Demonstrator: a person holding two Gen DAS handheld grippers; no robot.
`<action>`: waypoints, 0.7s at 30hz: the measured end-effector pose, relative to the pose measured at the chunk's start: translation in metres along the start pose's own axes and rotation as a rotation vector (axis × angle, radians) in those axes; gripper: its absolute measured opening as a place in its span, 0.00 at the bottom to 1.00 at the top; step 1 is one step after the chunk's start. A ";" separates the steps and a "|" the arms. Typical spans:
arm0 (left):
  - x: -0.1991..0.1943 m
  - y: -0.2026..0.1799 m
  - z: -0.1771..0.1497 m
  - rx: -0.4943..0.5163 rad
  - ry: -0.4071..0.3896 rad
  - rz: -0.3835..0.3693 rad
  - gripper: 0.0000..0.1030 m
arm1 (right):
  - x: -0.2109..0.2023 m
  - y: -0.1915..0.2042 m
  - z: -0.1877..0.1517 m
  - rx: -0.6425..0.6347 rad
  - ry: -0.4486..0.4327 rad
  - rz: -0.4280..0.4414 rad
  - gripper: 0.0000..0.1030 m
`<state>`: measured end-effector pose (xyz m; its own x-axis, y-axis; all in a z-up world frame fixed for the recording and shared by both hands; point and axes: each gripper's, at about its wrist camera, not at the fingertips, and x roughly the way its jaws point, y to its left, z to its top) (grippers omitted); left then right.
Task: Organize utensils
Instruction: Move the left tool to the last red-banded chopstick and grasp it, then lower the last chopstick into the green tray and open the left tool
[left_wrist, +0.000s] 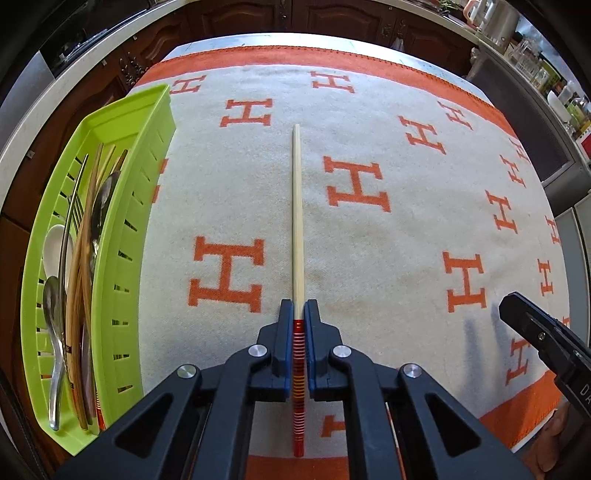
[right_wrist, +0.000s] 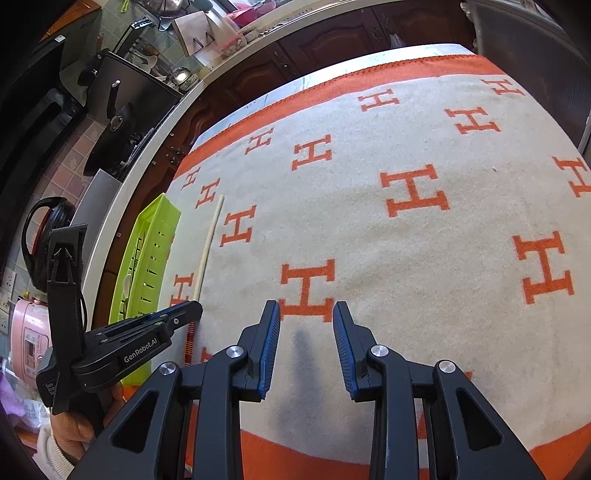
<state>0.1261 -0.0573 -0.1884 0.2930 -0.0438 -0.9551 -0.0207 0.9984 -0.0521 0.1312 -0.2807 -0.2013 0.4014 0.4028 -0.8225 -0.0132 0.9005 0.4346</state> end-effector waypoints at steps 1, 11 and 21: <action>-0.002 0.001 -0.002 0.001 0.001 0.003 0.03 | -0.002 0.001 -0.001 -0.002 -0.002 0.000 0.29; -0.059 0.016 -0.022 0.017 -0.102 -0.025 0.03 | -0.007 0.032 -0.008 -0.060 0.004 0.001 0.29; -0.128 0.073 -0.025 -0.028 -0.288 0.003 0.03 | -0.008 0.096 -0.017 -0.173 0.009 -0.022 0.29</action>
<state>0.0631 0.0202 -0.0770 0.5519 -0.0247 -0.8336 -0.0477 0.9970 -0.0611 0.1112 -0.1942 -0.1592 0.3953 0.3836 -0.8346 -0.1622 0.9235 0.3476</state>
